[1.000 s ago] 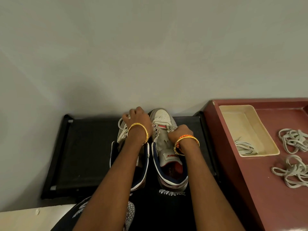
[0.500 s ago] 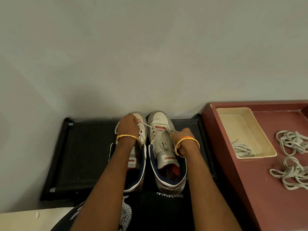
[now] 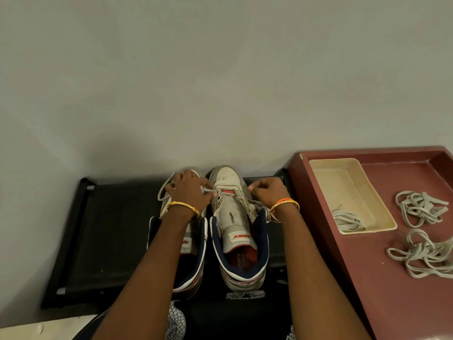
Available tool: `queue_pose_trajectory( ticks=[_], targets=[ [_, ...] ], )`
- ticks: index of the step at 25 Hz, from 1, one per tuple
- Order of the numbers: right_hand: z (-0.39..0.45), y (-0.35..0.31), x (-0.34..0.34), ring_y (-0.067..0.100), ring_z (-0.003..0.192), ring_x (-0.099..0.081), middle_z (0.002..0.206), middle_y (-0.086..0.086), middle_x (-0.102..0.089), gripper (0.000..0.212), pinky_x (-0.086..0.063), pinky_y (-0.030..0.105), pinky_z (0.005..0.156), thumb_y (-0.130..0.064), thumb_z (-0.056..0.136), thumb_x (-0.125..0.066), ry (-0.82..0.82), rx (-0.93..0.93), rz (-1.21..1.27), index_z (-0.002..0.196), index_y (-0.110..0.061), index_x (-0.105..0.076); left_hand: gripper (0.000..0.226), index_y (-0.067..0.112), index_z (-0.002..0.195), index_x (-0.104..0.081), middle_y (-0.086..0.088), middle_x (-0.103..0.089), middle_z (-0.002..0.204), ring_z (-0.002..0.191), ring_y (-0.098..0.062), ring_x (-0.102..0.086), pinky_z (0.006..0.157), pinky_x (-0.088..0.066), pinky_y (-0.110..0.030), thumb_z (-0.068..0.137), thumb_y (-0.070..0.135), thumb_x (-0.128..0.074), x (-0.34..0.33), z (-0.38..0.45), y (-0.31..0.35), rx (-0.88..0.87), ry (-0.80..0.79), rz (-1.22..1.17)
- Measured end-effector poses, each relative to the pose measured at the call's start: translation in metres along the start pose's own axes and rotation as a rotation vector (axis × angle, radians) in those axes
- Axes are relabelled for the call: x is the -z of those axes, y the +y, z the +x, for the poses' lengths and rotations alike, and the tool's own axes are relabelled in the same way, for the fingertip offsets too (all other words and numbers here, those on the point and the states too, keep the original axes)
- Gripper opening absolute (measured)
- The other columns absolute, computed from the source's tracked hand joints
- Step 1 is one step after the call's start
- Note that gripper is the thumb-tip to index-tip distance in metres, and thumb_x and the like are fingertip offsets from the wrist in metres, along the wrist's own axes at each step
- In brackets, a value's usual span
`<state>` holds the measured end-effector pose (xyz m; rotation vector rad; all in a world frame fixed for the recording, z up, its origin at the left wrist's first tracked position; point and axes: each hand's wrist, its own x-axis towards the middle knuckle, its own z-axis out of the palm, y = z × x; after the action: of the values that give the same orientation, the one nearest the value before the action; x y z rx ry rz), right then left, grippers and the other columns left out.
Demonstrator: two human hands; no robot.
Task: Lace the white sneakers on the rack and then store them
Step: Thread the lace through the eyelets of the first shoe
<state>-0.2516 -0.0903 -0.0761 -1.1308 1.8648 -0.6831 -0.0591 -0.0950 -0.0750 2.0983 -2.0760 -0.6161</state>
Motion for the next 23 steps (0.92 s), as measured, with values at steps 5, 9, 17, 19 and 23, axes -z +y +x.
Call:
queue_pose_trajectory(
  ticks=[5, 9, 17, 19, 23],
  targets=[
    [-0.005, -0.003, 0.0, 0.014, 0.075, -0.055, 0.071, -0.005, -0.057, 0.016, -0.042, 0.025, 0.069, -0.023, 0.084, -0.07, -0.175, 0.053, -0.044, 0.077, -0.015, -0.058, 0.02, 0.029, 0.099, -0.07, -0.002, -0.044, 0.129, 0.127, -0.026, -0.029, 0.101, -0.025, -0.046, 0.084, 0.041, -0.065, -0.003, 0.001, 0.001, -0.009, 0.042, 0.0],
    [0.003, -0.01, -0.007, 0.015, 0.064, -0.051, 0.063, 0.002, -0.055, 0.025, -0.039, 0.02, 0.058, -0.021, 0.086, -0.064, -0.057, 0.048, -0.078, 0.065, -0.01, -0.057, 0.016, 0.026, 0.092, -0.071, -0.001, -0.046, 0.125, 0.126, -0.022, -0.032, 0.103, -0.024, -0.042, 0.082, 0.038, -0.068, -0.004, 0.0, 0.001, -0.02, 0.084, -0.021],
    [-0.003, -0.012, -0.012, 0.018, 0.075, -0.056, 0.078, 0.006, -0.062, 0.023, -0.042, 0.025, 0.068, -0.029, 0.086, -0.066, -0.169, 0.003, -0.314, 0.082, -0.007, -0.068, 0.019, 0.024, 0.093, -0.072, -0.003, -0.047, 0.123, 0.124, -0.023, -0.036, 0.104, -0.032, -0.042, 0.08, 0.039, -0.07, -0.008, 0.004, 0.0, -0.038, 0.085, -0.019],
    [-0.001, -0.017, -0.009, 0.019, 0.062, -0.053, 0.062, 0.006, -0.056, 0.03, -0.042, 0.027, 0.061, -0.026, 0.088, -0.059, -0.132, -0.036, -0.228, 0.064, -0.008, -0.062, 0.019, 0.024, 0.092, -0.072, -0.003, -0.047, 0.123, 0.124, -0.023, -0.036, 0.105, -0.03, -0.042, 0.08, 0.039, -0.07, -0.007, 0.004, -0.001, -0.041, 0.087, -0.037],
    [0.003, -0.011, 0.007, 0.01, 0.04, -0.046, 0.042, -0.003, -0.049, 0.03, -0.04, 0.024, 0.051, -0.013, 0.091, -0.049, -0.128, -0.364, 0.536, 0.061, -0.011, -0.053, 0.02, 0.024, 0.095, -0.071, -0.003, -0.046, 0.125, 0.125, -0.024, -0.035, 0.106, -0.028, -0.042, 0.082, 0.039, -0.067, -0.008, 0.004, -0.003, -0.046, 0.086, -0.02]
  ],
)
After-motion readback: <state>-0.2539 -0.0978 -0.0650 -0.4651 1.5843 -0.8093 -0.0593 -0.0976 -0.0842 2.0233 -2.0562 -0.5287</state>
